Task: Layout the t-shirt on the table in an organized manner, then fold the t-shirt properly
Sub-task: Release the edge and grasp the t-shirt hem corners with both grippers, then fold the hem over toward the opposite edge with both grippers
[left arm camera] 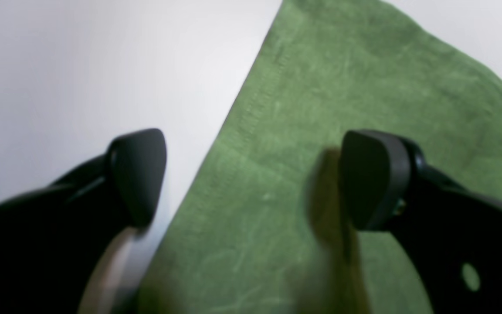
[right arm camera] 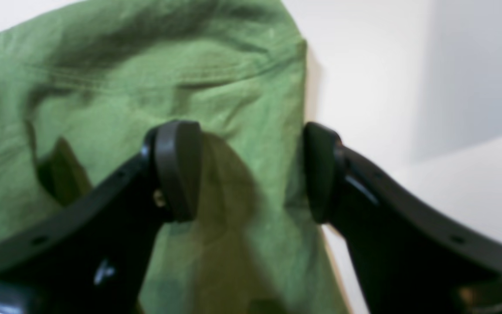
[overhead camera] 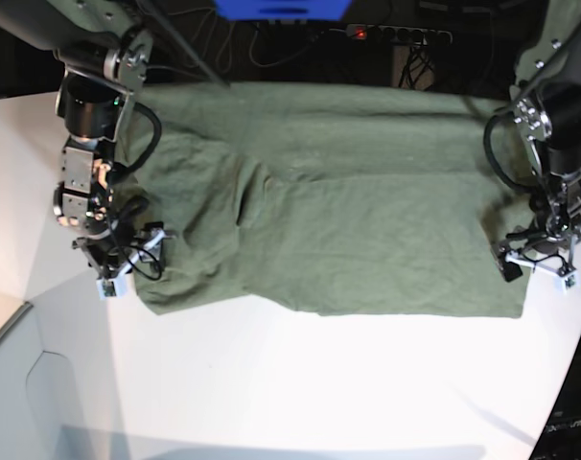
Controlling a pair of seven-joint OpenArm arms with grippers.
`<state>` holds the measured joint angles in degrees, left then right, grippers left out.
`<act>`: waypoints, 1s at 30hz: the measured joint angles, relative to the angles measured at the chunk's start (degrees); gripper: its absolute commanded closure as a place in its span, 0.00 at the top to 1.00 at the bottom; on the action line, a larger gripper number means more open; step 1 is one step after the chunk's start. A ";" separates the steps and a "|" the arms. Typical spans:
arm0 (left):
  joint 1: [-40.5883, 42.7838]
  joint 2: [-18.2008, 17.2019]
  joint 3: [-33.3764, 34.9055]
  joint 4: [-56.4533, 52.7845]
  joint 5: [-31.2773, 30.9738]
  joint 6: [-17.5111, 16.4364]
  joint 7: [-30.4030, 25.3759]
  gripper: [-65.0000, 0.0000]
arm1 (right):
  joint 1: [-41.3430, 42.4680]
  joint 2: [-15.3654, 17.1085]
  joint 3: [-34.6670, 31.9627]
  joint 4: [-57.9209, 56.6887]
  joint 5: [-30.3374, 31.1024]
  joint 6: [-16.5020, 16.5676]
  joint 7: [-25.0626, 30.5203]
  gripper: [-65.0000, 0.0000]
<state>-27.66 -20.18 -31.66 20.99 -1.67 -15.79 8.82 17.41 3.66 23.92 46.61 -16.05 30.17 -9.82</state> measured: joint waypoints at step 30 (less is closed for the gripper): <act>10.80 -0.81 -0.17 18.99 -20.90 -0.61 12.70 0.00 | -8.63 -4.79 -0.09 23.26 16.05 -30.17 9.82 0.00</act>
<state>-16.86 -20.99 -31.83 39.99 -22.57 -16.40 21.52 8.78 -1.13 23.83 69.87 0.00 0.00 0.00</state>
